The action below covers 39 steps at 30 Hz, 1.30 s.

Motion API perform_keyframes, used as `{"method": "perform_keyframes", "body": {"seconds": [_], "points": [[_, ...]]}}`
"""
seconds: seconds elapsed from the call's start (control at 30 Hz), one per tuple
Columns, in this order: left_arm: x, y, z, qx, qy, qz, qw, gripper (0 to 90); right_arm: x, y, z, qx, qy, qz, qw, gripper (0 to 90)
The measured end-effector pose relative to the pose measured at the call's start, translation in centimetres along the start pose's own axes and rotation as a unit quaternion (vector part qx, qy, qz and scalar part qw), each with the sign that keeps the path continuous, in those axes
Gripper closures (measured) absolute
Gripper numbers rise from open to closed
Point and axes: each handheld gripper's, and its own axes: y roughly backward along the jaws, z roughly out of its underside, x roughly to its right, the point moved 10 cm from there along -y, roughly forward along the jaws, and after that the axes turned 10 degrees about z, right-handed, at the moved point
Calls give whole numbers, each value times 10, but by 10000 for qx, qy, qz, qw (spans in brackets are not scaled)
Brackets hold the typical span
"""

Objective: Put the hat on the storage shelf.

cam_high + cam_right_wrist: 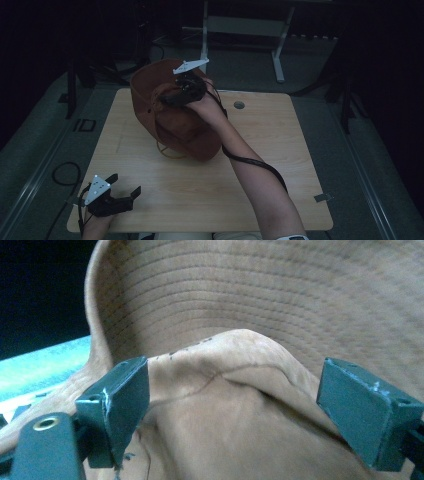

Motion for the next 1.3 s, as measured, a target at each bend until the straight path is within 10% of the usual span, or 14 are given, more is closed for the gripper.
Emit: {"method": "perform_keyframes", "body": {"seconds": [0.33, 1.3], "points": [[-1, 0, 0, -2, 31, -16, 10000, 17, 16, 36, 10, 203, -301, -6, 9993, 141], [-3, -1, 1, 24, 81, -81, 9999, 17, 50, 91, 143, 111, -671, 151, 9976, 141]]}}
